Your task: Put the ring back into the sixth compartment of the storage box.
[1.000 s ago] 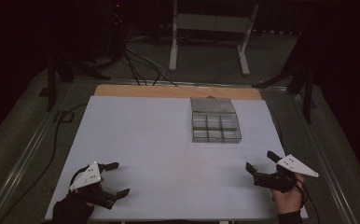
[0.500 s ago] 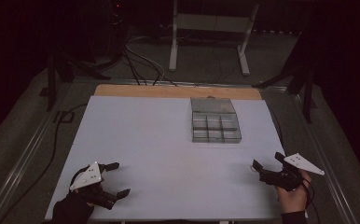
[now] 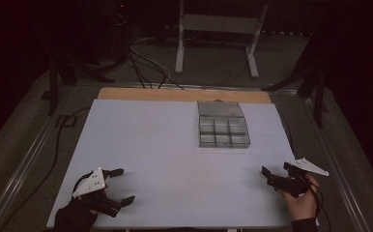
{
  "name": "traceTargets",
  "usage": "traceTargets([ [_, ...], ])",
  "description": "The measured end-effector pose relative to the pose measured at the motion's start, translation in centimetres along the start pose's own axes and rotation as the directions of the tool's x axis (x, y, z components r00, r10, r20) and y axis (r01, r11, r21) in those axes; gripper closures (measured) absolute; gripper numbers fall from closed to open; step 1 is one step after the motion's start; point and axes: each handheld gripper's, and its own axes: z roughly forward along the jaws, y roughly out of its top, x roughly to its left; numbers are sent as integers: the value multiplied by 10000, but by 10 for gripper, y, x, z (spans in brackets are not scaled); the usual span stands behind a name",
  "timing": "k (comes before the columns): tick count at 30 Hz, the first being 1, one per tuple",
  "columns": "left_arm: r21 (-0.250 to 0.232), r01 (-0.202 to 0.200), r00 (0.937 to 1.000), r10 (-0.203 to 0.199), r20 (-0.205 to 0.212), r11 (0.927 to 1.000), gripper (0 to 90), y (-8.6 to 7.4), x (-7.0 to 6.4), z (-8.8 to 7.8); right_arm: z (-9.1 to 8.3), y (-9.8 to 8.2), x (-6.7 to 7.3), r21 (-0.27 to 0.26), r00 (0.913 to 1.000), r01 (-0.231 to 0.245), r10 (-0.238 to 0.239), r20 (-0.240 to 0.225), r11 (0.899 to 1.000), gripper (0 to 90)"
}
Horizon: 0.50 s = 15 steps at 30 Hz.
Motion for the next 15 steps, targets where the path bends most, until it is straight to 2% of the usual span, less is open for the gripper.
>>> traceTargets([
  [3, 30, -26, 10000, 26, 2, 10000, 10, 0, 0, 0, 1, -1, 0, 178, 9999, 89, -90, 56, 9998, 131],
  [4, -1, -7, 10000, 7, 18, 10000, 10, 0, 0, 0, 2, -1, 0, 302, 9996, 248, -252, 133, 9992, 148],
  [8, 54, -26, 10000, 26, 1, 10000, 10, 0, 0, 0, 3, -2, -1, 475, 9994, 269, -279, 220, 9985, 178],
  [15, 42, -24, 10000, 24, 23, 10000, 10, 0, 0, 1, 5, -2, 1, 741, 9990, 336, -358, 284, 9967, 281],
])
